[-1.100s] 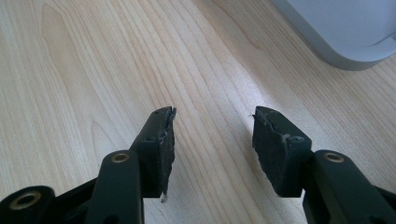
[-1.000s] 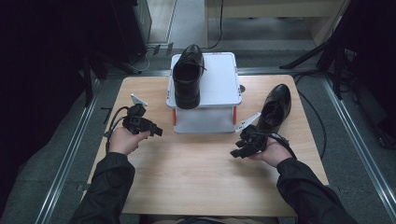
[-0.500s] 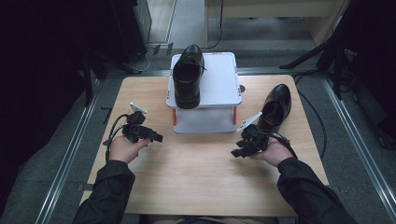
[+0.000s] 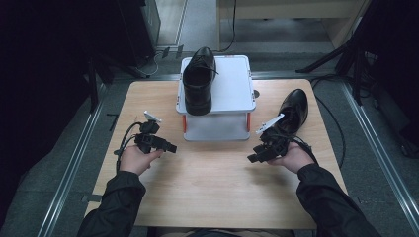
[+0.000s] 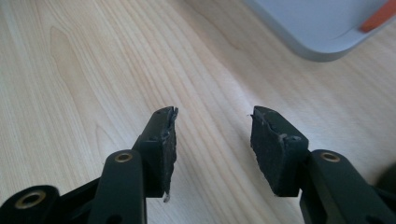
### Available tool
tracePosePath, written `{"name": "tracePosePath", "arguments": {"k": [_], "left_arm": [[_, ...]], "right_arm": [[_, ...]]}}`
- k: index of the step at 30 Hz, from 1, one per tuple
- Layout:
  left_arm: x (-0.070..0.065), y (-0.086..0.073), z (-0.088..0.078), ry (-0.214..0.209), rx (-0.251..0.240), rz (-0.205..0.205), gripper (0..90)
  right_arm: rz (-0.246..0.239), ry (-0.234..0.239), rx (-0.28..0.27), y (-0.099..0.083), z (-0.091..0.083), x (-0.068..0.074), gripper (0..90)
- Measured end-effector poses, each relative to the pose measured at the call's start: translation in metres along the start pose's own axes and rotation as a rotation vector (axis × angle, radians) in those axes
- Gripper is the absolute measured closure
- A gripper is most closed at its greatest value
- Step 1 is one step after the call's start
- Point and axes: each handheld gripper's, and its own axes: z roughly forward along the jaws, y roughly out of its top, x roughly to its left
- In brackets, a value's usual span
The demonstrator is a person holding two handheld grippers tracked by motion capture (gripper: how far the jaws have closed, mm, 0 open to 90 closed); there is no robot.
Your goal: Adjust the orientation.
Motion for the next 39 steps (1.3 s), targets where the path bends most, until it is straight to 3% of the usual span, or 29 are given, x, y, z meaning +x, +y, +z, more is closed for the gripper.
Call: {"name": "tracePosePath", "arguments": {"k": [5, 10, 15, 20, 30, 33, 39], "left_arm": [[0.004, 0.0, 0.0, -0.008, 0.0, -0.004, 47.7], [0.004, 0.0, 0.0, -0.017, 0.001, 0.002, 47.6], [0.004, 0.0, 0.002, -0.015, 0.001, 0.014, 47.7], [0.003, 0.001, 0.004, -0.015, 0.004, 0.018, 47.9], [0.003, 0.003, 0.007, -0.02, 0.013, 0.018, 48.2], [0.003, 0.003, 0.008, -0.019, 0.016, 0.021, 48.3], [0.001, 0.003, 0.01, -0.02, 0.027, 0.03, 48.6]], "right_arm": [[-0.002, -0.014, 0.049, 0.007, -0.01, -0.003, 53.6], [0.038, -0.018, 0.056, 0.018, -0.032, -0.014, 57.9], [0.03, -0.055, 0.123, 0.028, -0.058, -0.023, 61.0], [0.05, -0.075, 0.146, 0.034, -0.076, -0.033, 63.7], [0.072, -0.109, 0.225, 0.046, -0.091, -0.054, 69.2], [0.096, -0.123, 0.223, 0.049, -0.094, -0.06, 71.7], [0.131, -0.155, 0.25, 0.054, -0.088, -0.068, 74.5]]}}
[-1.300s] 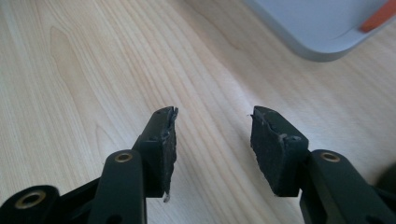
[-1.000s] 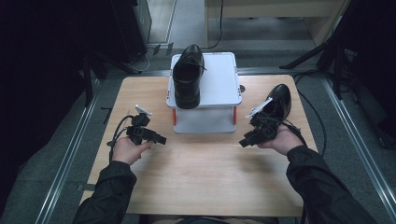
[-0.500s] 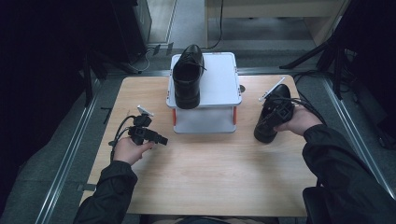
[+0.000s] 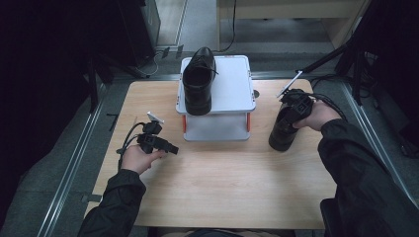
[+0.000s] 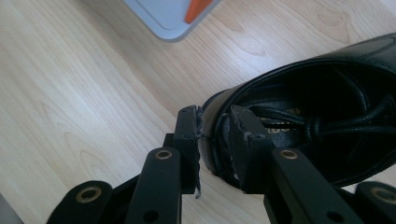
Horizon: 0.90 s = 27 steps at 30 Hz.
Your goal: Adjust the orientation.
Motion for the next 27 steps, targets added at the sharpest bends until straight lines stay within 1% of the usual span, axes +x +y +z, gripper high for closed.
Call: {"name": "tracePosePath", "arguments": {"k": [1, 2, 3, 5, 6, 10, 12, 16, 18, 24, 27], "left_arm": [[0.0, 0.0, 0.0, 0.0, 0.0, 0.0, 48.6], [0.0, 0.0, 0.0, 0.003, -0.004, 0.004, 48.6], [-0.001, 0.0, 0.0, 0.004, -0.003, 0.003, 48.6], [0.0, -0.001, 0.0, 0.007, -0.003, 0.005, 48.6], [0.0, -0.001, 0.0, 0.006, 0.001, 0.006, 48.7], [-0.003, 0.0, 0.004, -0.007, 0.015, 0.021, 49.1], [-0.005, 0.001, 0.005, -0.005, 0.021, 0.035, 49.1], [-0.005, 0.001, 0.006, -0.003, 0.022, 0.033, 49.4], [-0.004, 0.001, 0.005, -0.004, 0.023, 0.029, 49.4], [-0.003, 0.0, 0.005, -0.001, 0.018, 0.026, 49.6], [-0.003, 0.0, 0.005, -0.001, 0.02, 0.03, 49.7]], "right_arm": [[0.0, 0.0, 0.0, 0.0, 0.0, 0.0, 74.5], [0.016, -0.004, 0.023, 0.002, 0.005, -0.002, 75.4], [0.02, -0.002, 0.035, 0.003, 0.007, -0.003, 75.5], [0.031, 0.011, 0.047, 0.004, 0.01, -0.003, 77.0], [0.03, 0.01, 0.05, 0.005, 0.011, -0.003, 77.3], [0.078, 0.026, 0.061, 0.007, 0.011, -0.006, 78.7], [0.073, 0.034, 0.058, 0.007, 0.011, -0.007, 78.3], [0.074, 0.028, 0.062, 0.007, 0.011, -0.006, 78.4], [0.076, 0.033, 0.063, 0.007, 0.011, -0.007, 78.4], [0.067, 0.033, 0.064, 0.007, 0.011, -0.006, 77.8], [0.076, 0.034, 0.071, 0.007, 0.011, -0.007, 81.1]]}}
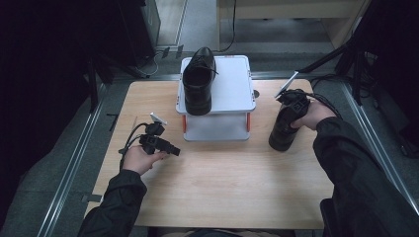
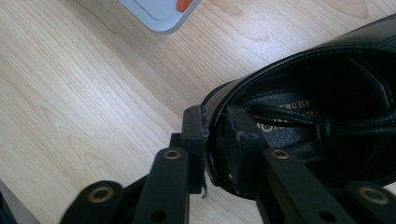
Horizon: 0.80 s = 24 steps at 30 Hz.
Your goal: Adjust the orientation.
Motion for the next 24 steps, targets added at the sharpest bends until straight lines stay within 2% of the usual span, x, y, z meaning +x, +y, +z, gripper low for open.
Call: {"name": "tracePosePath", "arguments": {"k": [3, 10, 13, 17, 21, 24], "left_arm": [[0.0, 0.0, 0.0, 0.001, -0.001, -0.002, 49.9], [0.001, 0.0, 0.0, 0.001, 0.0, -0.005, 50.2], [0.0, 0.0, 0.0, 0.003, 0.002, 0.001, 50.2], [0.0, -0.001, 0.0, 0.004, 0.001, 0.007, 50.3], [0.0, -0.001, 0.0, 0.005, 0.005, 0.009, 50.5], [0.0, -0.001, 0.0, 0.006, 0.005, 0.01, 50.6]], "right_arm": [[-0.002, 0.007, 0.032, 0.0, -0.002, -0.002, 85.9], [0.001, 0.012, 0.055, -0.009, -0.006, -0.008, 86.7], [-0.004, 0.015, 0.06, -0.018, -0.01, -0.012, 86.8], [-0.035, 0.014, 0.059, -0.029, -0.013, -0.016, 86.8], [-0.038, 0.004, 0.072, -0.04, -0.017, -0.021, 86.7], [-0.022, 0.01, 0.07, -0.046, -0.019, -0.026, 86.4]]}}
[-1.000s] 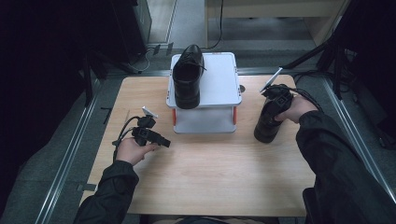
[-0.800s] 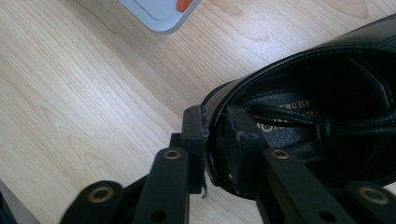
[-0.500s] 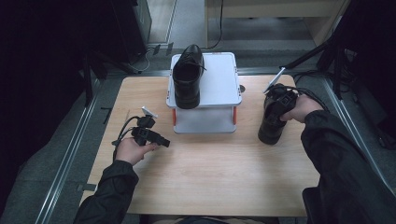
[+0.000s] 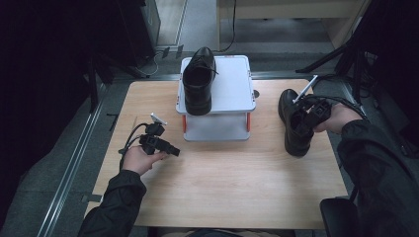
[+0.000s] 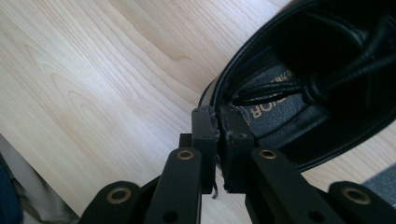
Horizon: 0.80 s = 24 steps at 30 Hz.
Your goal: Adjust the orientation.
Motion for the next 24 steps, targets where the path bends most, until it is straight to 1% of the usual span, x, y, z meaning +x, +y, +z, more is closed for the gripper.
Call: {"name": "tracePosePath", "arguments": {"k": [2, 4, 5, 6, 7, 9, 11, 13, 14, 17, 18, 19, 20, 21, 22, 24], "left_arm": [[0.0, 0.0, 0.0, 0.0, 0.001, -0.002, 50.7], [0.0, 0.0, 0.0, 0.001, -0.004, 0.007, 51.0], [-0.001, 0.0, 0.0, 0.001, -0.008, 0.005, 51.0], [-0.001, 0.0, 0.0, 0.002, -0.005, 0.007, 50.9], [-0.001, 0.0, 0.0, 0.002, -0.005, 0.01, 50.8], [-0.001, 0.0, 0.001, 0.004, -0.003, 0.009, 50.7], [-0.001, 0.0, 0.001, 0.007, -0.003, 0.009, 50.6], [-0.001, 0.0, 0.0, 0.007, -0.002, 0.007, 50.6], [0.0, -0.001, 0.0, 0.006, -0.002, 0.007, 50.5], [0.0, -0.001, 0.0, 0.008, -0.001, 0.006, 50.5], [0.0, -0.001, 0.001, 0.009, -0.001, 0.006, 50.5], [0.0, -0.001, 0.001, 0.008, 0.0, 0.002, 50.5], [0.0, 0.0, 0.0, 0.006, 0.003, 0.003, 50.5], [0.0, 0.0, 0.0, 0.006, 0.002, 0.003, 50.5], [0.0, 0.0, 0.0, 0.006, 0.002, 0.003, 50.5], [0.0, -0.001, 0.0, 0.007, 0.003, 0.003, 50.5]], "right_arm": [[-0.002, 0.0, -0.001, -0.003, 0.0, -0.001, 86.2], [0.012, 0.007, -0.002, -0.004, 0.001, -0.003, 85.5], [0.02, 0.016, -0.003, -0.005, 0.002, -0.003, 85.0], [0.029, 0.017, -0.01, -0.004, 0.001, -0.004, 84.3], [0.042, 0.021, -0.027, -0.004, 0.0, -0.005, 84.1], [0.065, 0.012, -0.066, -0.003, -0.006, -0.006, 81.2], [0.099, -0.001, -0.1, -0.003, -0.013, -0.009, 77.9], [0.134, -0.025, -0.113, -0.003, -0.019, -0.013, 77.3], [0.165, -0.036, -0.116, -0.003, -0.021, -0.015, 75.3], [0.227, -0.077, -0.142, -0.005, -0.023, -0.023, 73.8], [0.236, -0.082, -0.143, -0.006, -0.022, -0.025, 74.1], [0.266, -0.085, -0.135, -0.006, -0.021, -0.028, 74.1], [0.281, -0.088, -0.132, -0.007, -0.02, -0.03, 74.1], [0.313, -0.09, -0.126, -0.007, -0.019, -0.033, 74.0], [0.33, -0.089, -0.126, -0.008, -0.017, -0.036, 74.0], [0.383, -0.097, -0.132, -0.009, -0.016, -0.04, 74.1]]}}
